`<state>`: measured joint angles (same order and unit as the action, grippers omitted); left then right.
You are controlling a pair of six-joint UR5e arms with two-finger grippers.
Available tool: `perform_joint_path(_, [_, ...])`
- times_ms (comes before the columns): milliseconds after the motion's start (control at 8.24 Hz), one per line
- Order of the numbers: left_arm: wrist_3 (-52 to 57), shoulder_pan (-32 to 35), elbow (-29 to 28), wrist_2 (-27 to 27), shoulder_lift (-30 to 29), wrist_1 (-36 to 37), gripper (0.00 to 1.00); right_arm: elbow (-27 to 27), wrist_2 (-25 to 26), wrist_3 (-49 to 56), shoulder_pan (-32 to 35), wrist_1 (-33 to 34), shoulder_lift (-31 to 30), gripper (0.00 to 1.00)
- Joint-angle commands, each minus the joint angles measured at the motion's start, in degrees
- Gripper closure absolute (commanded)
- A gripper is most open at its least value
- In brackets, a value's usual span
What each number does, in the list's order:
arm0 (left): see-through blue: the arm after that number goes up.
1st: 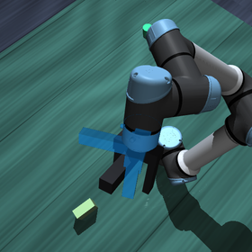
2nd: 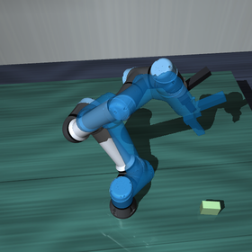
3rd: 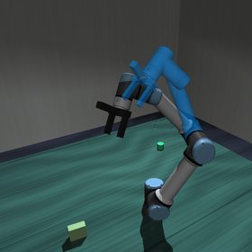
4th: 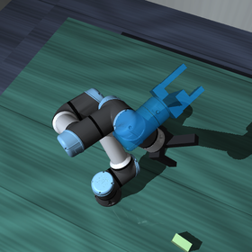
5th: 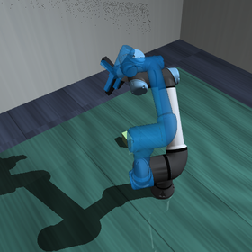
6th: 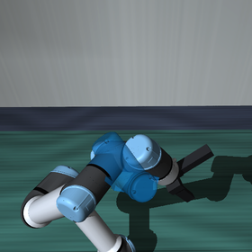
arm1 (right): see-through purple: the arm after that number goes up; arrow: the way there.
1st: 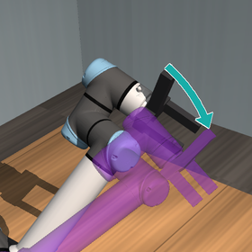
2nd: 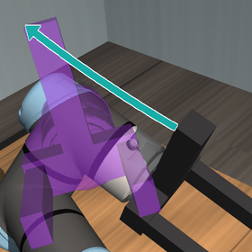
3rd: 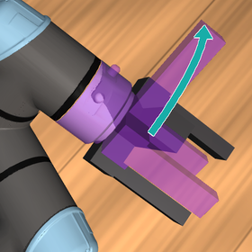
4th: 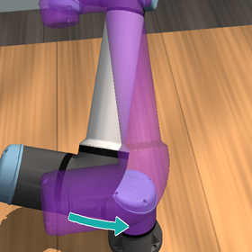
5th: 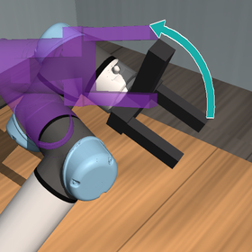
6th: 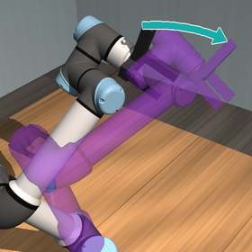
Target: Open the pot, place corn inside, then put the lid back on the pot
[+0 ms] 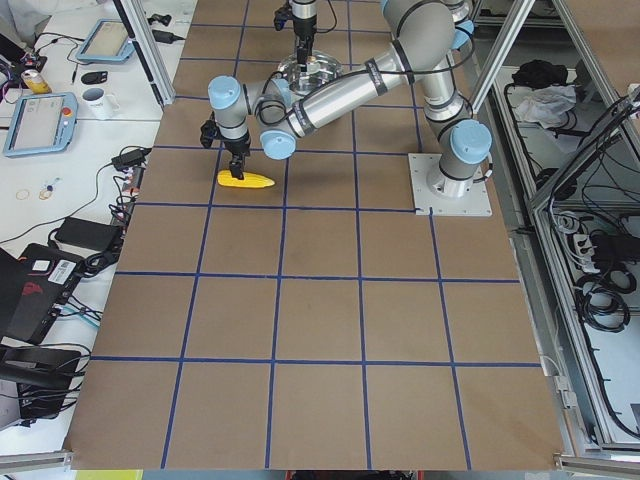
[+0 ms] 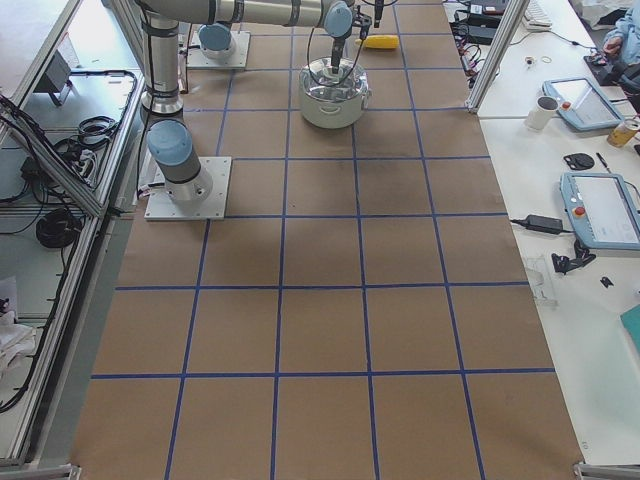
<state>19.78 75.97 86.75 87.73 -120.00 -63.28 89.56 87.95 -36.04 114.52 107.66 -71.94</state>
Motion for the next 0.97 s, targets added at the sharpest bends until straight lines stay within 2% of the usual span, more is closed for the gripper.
perform_joint_path(0, [-0.6,-0.1,0.1,-0.3,-3.0,1.1,0.00,0.0,0.0,0.1,0.0,-0.1,0.0,0.71])
perform_joint_path(243, [-1.1,-0.1,0.1,-0.2,-5.0,1.2,0.00,0.0,-0.1,0.0,0.0,-0.2,0.0,0.99])
perform_joint_path(486, [-1.2,-0.1,0.0,-0.2,-6.4,3.8,0.00,-0.8,-0.8,-0.2,-0.2,0.1,-0.6,1.00])
perform_joint_path(729, [-4.6,-0.1,-0.1,-0.2,-6.9,3.9,0.00,-3.1,-3.5,-0.2,-2.1,-3.1,-3.3,1.00])
perform_joint_path(850, [-4.8,-0.1,-0.3,-0.2,-7.1,3.9,0.30,-5.4,-4.1,0.4,-4.8,-7.6,-4.6,1.00])
